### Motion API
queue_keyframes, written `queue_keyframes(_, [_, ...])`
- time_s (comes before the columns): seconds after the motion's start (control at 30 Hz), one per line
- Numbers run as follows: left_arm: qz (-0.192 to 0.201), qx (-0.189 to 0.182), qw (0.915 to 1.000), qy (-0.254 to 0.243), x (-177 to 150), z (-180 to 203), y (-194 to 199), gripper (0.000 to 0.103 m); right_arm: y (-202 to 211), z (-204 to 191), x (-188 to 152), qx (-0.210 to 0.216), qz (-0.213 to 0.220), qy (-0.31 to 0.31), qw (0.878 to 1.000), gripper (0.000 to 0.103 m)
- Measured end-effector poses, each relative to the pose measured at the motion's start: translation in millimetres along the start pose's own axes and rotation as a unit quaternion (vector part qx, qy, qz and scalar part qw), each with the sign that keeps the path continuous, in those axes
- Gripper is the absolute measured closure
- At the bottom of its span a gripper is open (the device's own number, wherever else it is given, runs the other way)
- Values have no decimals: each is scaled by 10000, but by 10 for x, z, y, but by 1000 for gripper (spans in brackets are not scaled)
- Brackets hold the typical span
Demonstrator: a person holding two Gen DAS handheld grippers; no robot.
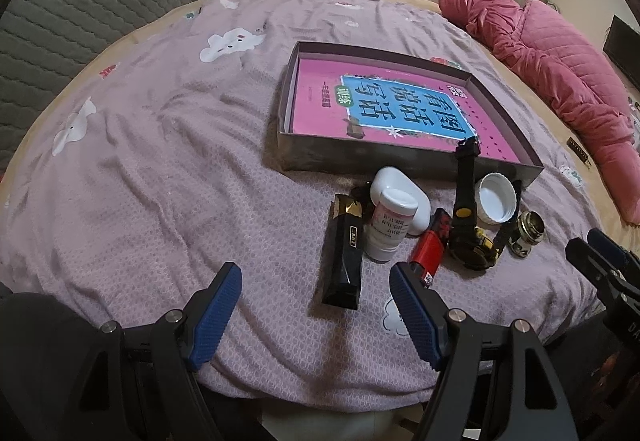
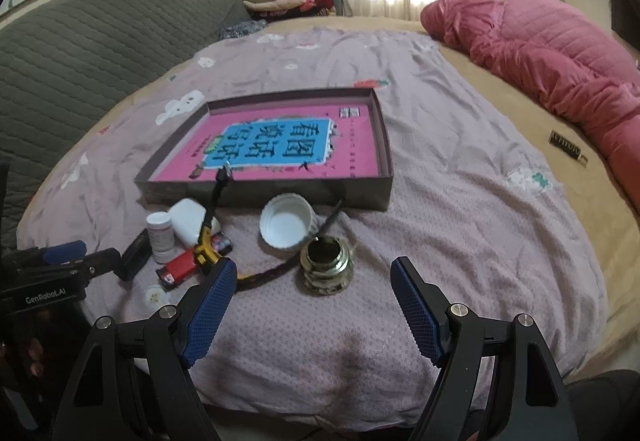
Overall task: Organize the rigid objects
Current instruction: 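Move the left tool to the black gold-topped case while the right tool moves to the silver metal ring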
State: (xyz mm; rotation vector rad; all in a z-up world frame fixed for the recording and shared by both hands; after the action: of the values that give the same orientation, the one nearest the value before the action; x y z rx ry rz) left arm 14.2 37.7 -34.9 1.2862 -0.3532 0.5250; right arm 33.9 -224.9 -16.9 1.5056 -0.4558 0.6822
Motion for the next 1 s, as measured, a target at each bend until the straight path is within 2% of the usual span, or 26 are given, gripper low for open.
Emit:
queue_keyframes(0.27, [-178, 5, 9998, -1, 45, -13, -184, 28, -256, 88, -54, 69, -488, -149, 9987, 23])
queue_keyframes(0.4, [-371, -13, 9993, 24, 40, -38, -299, 34, -362, 126, -61, 69, -653, -209, 9976, 23])
queue_keyframes(0.5, [-383, -58, 9992, 9, 56, -25, -335, 35, -421, 103, -43, -20, -661, -99, 9978, 23])
queue_keyframes(0.7, [-352, -91, 9993, -74, 80, -12, -406, 48, -508, 15, 22, -186, -455, 290, 9984, 23])
queue_keyframes(0.77, [-336, -95, 9993, -110, 98, -13, -421, 53, -538, -9, 41, -187, -428, 350, 9983, 26])
queue_keyframes(0.83, [-310, -129, 9993, -151, 112, -2, -429, 59, -580, -28, 51, -180, -450, 397, 9980, 33])
queue_keyframes(1.0, [-285, -210, 9992, -207, 140, 15, -466, 65, -666, -71, 70, -171, -524, 500, 9972, 49])
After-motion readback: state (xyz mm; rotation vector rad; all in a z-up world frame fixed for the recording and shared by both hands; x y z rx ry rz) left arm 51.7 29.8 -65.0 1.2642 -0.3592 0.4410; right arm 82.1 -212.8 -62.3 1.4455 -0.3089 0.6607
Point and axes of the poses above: each gripper's, at about its wrist camera, not at the fingertips, and y roughly against the way its jaws point, z to its right, x to its top, the point moved 1 cm from there along -y, roughly the way its jaws point, and after that the axes turned 11 degrees about -x, right-handed, at the moved point
